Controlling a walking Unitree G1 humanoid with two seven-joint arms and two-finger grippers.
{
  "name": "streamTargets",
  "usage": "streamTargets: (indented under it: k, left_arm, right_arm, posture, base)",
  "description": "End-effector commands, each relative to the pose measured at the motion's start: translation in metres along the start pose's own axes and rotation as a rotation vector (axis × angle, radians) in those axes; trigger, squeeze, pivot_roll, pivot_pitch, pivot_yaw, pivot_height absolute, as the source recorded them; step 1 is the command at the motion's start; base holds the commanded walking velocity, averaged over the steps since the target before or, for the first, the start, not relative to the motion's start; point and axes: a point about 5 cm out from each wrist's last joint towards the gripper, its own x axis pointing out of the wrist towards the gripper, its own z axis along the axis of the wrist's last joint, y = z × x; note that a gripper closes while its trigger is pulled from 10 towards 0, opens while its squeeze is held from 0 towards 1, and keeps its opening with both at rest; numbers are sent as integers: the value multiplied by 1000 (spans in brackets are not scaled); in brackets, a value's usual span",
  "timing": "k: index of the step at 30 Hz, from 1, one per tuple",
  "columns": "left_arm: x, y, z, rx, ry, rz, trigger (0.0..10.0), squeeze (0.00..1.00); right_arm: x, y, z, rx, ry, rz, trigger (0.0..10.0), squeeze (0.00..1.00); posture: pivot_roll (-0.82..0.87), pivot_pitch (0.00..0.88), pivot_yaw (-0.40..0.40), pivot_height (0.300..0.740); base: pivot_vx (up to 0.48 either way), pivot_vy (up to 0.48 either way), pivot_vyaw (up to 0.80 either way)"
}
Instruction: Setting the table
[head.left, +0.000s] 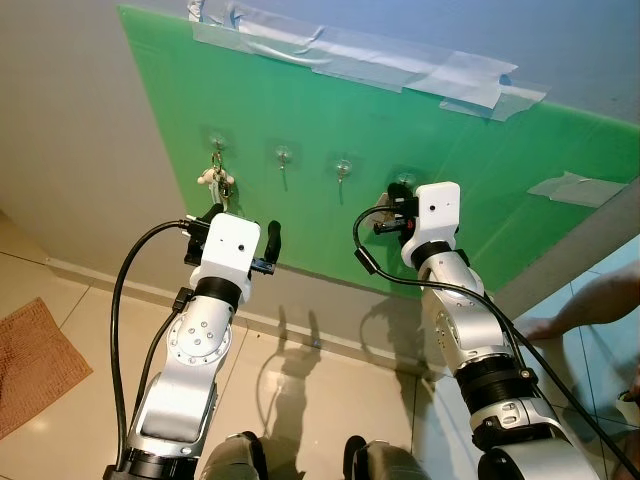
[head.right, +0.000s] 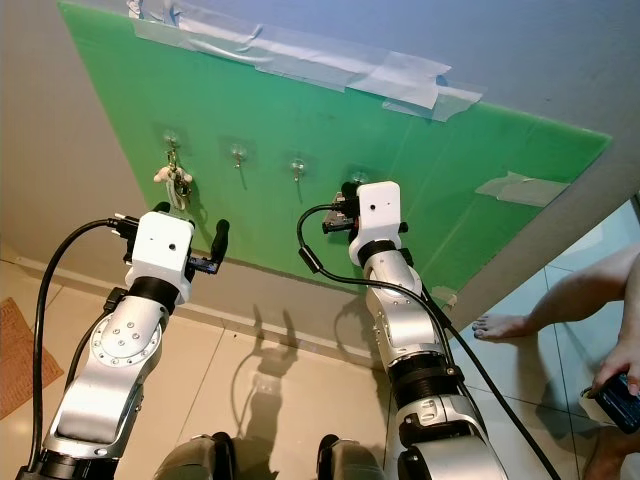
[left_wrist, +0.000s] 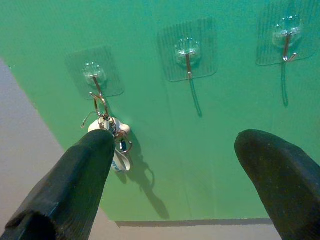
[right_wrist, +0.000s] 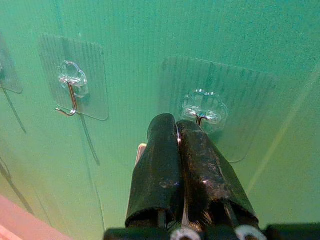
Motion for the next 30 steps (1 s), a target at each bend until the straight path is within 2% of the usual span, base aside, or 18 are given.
streamTargets:
  k: [1,11,24,30]
  left_arm:
    - [-3,-1,2,10,-1,4,10000,0]
    - [-3,-1,1,12,0,1,10000,0]
    - [-2,-1,1,13,1,0,10000,0]
    - [-2,-1,1,13,0,0,10000,0]
  right_arm:
    - [-2,-4,-7,12,36,-10,10000,0]
    - [-3,-6,-10,37,52,-24,10000,0]
    - [-4,-11,4,-101,-43,-58,10000,0]
    - [-4,-11,3,-109,-45,-65,10000,0]
  posture:
    - [32,170,-68,740]
    - [29,169,-68,740]
    - [28,169,-68,740]
    - [27,169,-69,740]
  base:
    - [0,0,0]
    - [0,0,0]
    - [0,0,0]
    - [0,0,0]
